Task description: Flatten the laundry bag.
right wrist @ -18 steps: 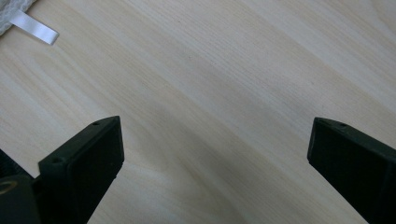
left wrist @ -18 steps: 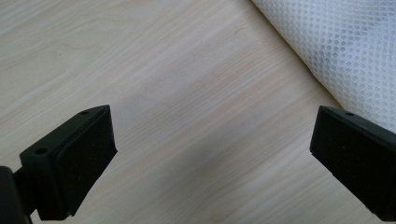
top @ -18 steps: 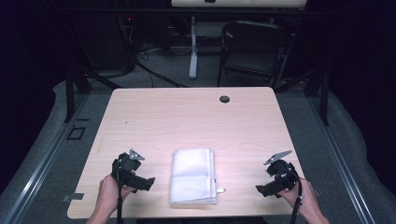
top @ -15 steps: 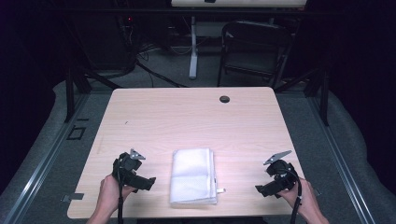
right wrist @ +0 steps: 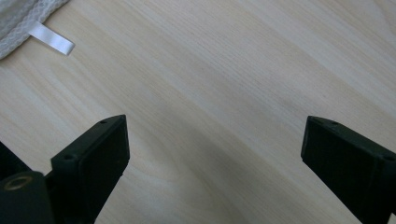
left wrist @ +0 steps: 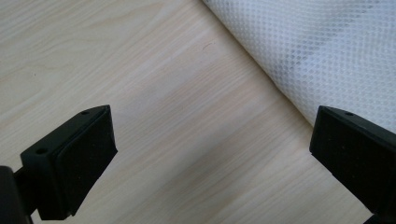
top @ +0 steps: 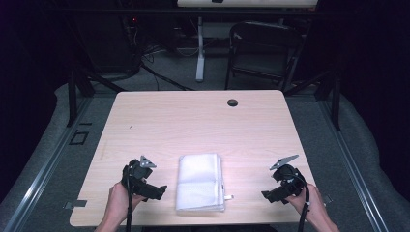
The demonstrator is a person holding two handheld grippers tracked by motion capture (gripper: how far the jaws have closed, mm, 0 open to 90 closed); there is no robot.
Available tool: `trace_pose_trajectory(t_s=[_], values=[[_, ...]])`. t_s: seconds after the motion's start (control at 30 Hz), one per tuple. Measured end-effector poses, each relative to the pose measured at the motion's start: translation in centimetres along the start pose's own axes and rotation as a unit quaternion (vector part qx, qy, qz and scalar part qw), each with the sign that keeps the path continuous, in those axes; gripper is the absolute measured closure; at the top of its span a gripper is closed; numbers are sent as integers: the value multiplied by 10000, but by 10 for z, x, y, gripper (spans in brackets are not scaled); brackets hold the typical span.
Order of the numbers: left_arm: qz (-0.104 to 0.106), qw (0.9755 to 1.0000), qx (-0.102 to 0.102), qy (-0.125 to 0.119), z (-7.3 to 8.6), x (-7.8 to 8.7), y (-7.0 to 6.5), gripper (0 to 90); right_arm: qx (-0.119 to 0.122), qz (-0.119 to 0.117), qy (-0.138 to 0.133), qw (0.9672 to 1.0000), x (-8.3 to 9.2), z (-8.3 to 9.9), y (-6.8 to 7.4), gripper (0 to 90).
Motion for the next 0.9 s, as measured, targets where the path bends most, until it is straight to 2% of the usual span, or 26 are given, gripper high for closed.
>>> trace_pose_trajectory(t_s=[0.03,0.07,0.13,0.17,0.2,0.27,0.3,0.37,0.4,0.43,0.47,0.53,0.57,0.6,0.67,0.7,0.73,0.77,0.8,0.83,0.9], values=[[0,10000,0,0,0,0,0,4,0,0,0,10000,0,0,0,75],[87,9997,-68,-197,-3,4,-5,16,25,27,8,10000,0,0,1,76],[134,9995,-82,-283,-3,6,-7,26,10,-3,37,10000,0,-1,2,77],[137,9993,-96,-340,-4,8,-9,31,-39,21,-37,10000,-1,-1,3,78],[271,9988,-137,-396,-3,11,-15,34,-15,-29,-21,10000,0,-3,6,81],[284,9987,-147,-400,-2,12,-19,38,37,32,16,10000,1,-3,5,83],[343,9981,-246,-456,-4,13,-25,43,81,-19,16,10000,0,-6,8,87],[392,9978,-284,-453,-5,12,-29,55,22,-2,-21,10000,-2,-7,10,92],[427,9972,-337,-508,-7,12,-33,55,117,-58,115,9998,-2,-7,11,95],[457,9968,-389,-533,-9,11,-37,65,115,-51,127,9998,-4,-8,12,97],[516,9963,-465,-504,-12,9,-44,66,190,-25,160,9997,-4,-8,13,103],[703,9947,-519,-546,-16,5,-53,77,105,-56,15,9999,-4,-10,16,113],[703,9947,-519,-546,-16,5,-53,87,145,-114,64,9998,-4,-10,16,119],[731,9935,-720,-485,-19,0,-61,90,144,-67,89,9998,-5,-10,16,124],[853,9921,-818,-421,-21,-4,-70,93,138,-89,118,9998,-7,-11,18,126],[820,9917,-904,-400,-21,-7,-75,99,174,-87,135,9997,-7,-11,18,131],[872,9905,-986,-390,-22,-8,-78,99,180,-108,144,9997,-7,-13,18,133],[872,9905,-986,-390,-22,-8,-78,101,186,-86,145,9997,-7,-13,18,135],[850,9893,-1128,-365,-23,-12,-83,110,196,-119,147,9996,-7,-14,20,139],[904,9881,-1188,-377,-23,-14,-86,130,236,-86,180,9995,-7,-14,20,143],[953,9873,-1223,-339,-23,-16,-89,147,203,-114,157,9996,-8,-14,22,143]])
Point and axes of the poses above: each handheld gripper's, and its own axes: x roughly backward along the jaws, z roughly out of its underside, y roughly to its left, the point moved 7 cm from there along -x, roughly forward along the jaws, and after that the axes turned 3 degrees about x, right-handed, at the moved point
